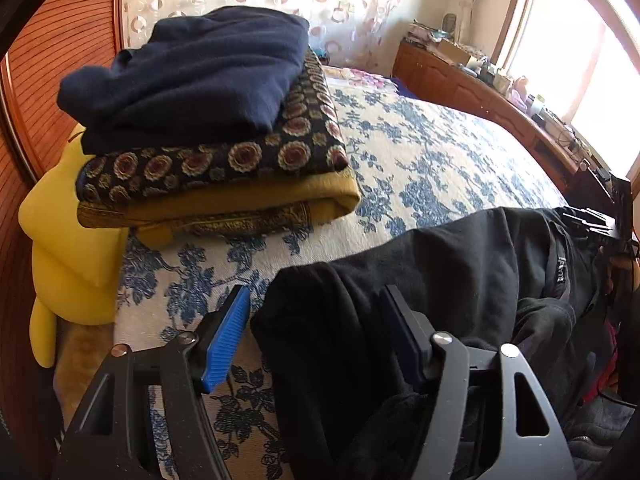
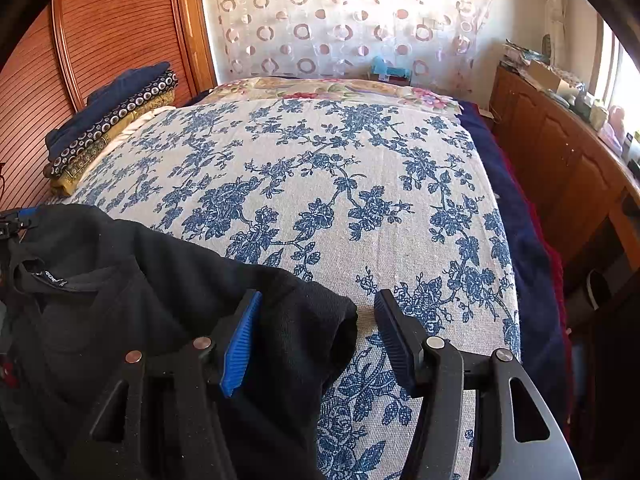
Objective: Fold small clothes
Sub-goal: 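Lower the folded shirt onto the quilt and open both grippers, then grasp the folded black shirt with the left gripper while the right gripper grasps too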
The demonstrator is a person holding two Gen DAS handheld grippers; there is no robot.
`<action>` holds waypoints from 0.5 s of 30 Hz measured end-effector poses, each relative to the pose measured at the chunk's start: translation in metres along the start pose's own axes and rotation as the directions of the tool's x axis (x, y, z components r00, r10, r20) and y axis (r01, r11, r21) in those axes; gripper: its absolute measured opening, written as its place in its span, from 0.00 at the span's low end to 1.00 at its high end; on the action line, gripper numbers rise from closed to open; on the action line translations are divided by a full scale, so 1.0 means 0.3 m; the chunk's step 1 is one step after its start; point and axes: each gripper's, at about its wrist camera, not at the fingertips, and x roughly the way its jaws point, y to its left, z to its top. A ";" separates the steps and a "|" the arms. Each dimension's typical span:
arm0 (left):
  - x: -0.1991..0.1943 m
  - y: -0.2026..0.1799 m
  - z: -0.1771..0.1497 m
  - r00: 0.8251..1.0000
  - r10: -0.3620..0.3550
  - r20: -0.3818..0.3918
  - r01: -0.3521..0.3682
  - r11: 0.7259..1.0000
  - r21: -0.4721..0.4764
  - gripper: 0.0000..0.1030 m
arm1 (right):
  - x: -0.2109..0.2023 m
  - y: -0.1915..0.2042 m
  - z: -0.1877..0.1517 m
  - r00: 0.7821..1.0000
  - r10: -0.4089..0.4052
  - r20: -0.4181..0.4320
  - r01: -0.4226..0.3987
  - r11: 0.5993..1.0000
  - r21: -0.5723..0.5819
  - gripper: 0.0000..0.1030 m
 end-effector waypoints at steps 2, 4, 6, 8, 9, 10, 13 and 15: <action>0.001 -0.012 -0.004 1.000 -0.010 0.000 0.010 1.000 0.009 0.51 | 0.002 0.000 0.001 1.000 0.000 0.000 0.000 1.000 -0.001 0.58; -0.001 -0.025 -0.007 1.000 -0.009 0.004 0.009 1.000 0.023 0.45 | 0.003 -0.001 0.001 1.000 0.000 0.000 0.000 1.000 -0.001 0.58; -0.005 -0.031 -0.007 1.000 -0.019 0.009 0.019 0.999 0.028 0.33 | 0.003 0.000 0.000 1.000 0.000 0.000 0.000 1.000 -0.002 0.58; -0.008 -0.036 -0.007 0.999 -0.032 0.011 0.032 0.999 0.029 0.25 | 0.004 -0.001 0.000 1.000 0.002 0.001 -0.002 1.000 0.000 0.58; -0.010 -0.042 -0.006 0.999 -0.038 0.014 0.037 0.999 0.030 0.21 | 0.003 0.000 0.000 1.000 0.002 0.001 -0.002 1.000 0.000 0.58; -0.005 -0.055 0.004 0.999 -0.033 0.012 0.033 0.999 0.032 0.19 | 0.004 0.001 -0.001 1.000 0.003 0.001 -0.003 1.000 0.000 0.58; -0.038 -0.094 0.012 0.998 -0.057 0.037 0.055 0.997 0.047 0.15 | -0.003 0.002 0.001 0.999 0.033 0.001 -0.033 0.999 0.006 0.36; -0.083 -0.122 0.024 0.994 -0.090 0.067 0.087 0.995 0.051 0.14 | -0.011 0.015 0.004 0.994 0.105 -0.021 -0.105 0.994 0.006 0.18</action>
